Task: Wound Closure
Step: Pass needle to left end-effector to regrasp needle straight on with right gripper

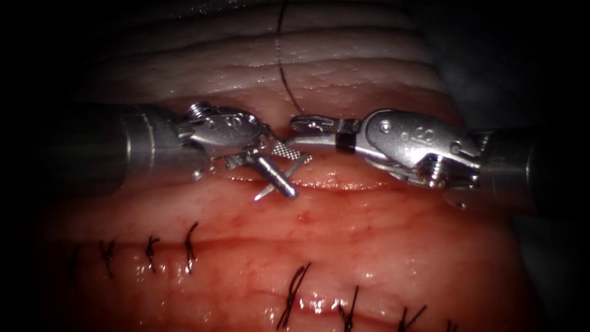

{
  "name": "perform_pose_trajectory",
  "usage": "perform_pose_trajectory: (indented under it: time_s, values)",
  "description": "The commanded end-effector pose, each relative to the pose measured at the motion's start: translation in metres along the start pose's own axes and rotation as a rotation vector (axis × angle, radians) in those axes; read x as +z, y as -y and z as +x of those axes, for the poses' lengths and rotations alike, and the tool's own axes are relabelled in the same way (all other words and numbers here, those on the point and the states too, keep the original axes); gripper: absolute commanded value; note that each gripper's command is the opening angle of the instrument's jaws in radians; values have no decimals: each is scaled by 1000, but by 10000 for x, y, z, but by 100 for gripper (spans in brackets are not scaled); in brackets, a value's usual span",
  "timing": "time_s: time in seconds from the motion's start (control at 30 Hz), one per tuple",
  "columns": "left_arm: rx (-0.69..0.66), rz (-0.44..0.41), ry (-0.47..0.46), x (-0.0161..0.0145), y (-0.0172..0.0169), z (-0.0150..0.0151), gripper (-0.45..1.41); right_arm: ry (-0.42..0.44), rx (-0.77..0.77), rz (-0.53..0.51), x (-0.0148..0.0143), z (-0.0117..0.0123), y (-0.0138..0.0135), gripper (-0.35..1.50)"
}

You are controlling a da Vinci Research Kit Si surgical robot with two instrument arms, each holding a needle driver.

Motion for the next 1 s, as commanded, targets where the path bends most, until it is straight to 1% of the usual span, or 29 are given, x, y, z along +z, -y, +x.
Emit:
perform_pose_trajectory:
  time_s: [0.03, 0.07, 0.17, 0.2, 0.3, 0.33, 0.37, 0.43, 0.47, 0.57, 0.63, 0.67, 0.7, 0.73, 0.77, 0.8, 0.87, 0.9, 1.0]
  values:
    - [-2, 0, -1, 3, 7, 2, -27, -2, 0, 2, 8, -2, 0, -35]
    - [-13, -1, 2, 3, 8, 1, -45, -2, 0, 2, 8, -2, 0, -35]
    - [-66, -19, 10, 3, 10, -2, -45, -2, 0, 2, 8, -2, 0, -35]
    - [-107, -39, 15, 2, 9, -4, -45, -5, 0, 1, 8, -2, 0, -35]
    - [-140, -58, 12, -1, 8, -4, -45, -11, 0, 0, 8, -3, -1, -35]
    - [-144, -63, 1, -1, 8, -4, -45, -11, 23, 0, 8, -3, -1, -8]
    - [-154, -69, -16, -2, 7, -3, -45, -12, 47, -6, 8, -3, -1, 14]
    - [-175, -65, -50, -2, 7, -1, -45, 10, 95, -58, 8, -3, -1, 59]
    - [-199, -46, -92, -3, 5, 0, -45, 24, 102, -90, 9, -2, 0, 86]
    - [-222, -27, -165, -2, 3, 1, -45, 40, 146, -138, 11, 0, 0, 111]
    - [-223, -11, -206, -2, 2, 1, -45, 47, 165, -171, 11, 1, -1, 121]
    - [-226, 8, -254, -1, 1, 2, -45, 47, 184, -203, 11, 2, -2, 125]
    - [-227, 15, -275, -1, 0, 2, -45, 47, 184, -218, 11, 2, -2, 125]
    - [-234, 41, -325, -1, 0, 3, -45, 61, 184, -266, 11, 3, -2, 128]
    - [-238, 54, -349, -1, 1, 3, -45, 68, 184, -282, 10, 4, -1, 128]
    - [-256, 94, -382, -1, 0, 2, -45, 74, 183, -331, 9, 5, 0, 128]
    - [-236, 135, -400, 1, 0, 1, -45, 80, 186, -370, 7, 6, 1, 125]
    - [-215, 173, -422, 4, -1, -2, -45, 92, 183, -412, 6, 7, 3, 123]
    - [-189, 224, -459, 8, -2, -6, -45, 111, 179, -459, 2, 8, 3, 121]
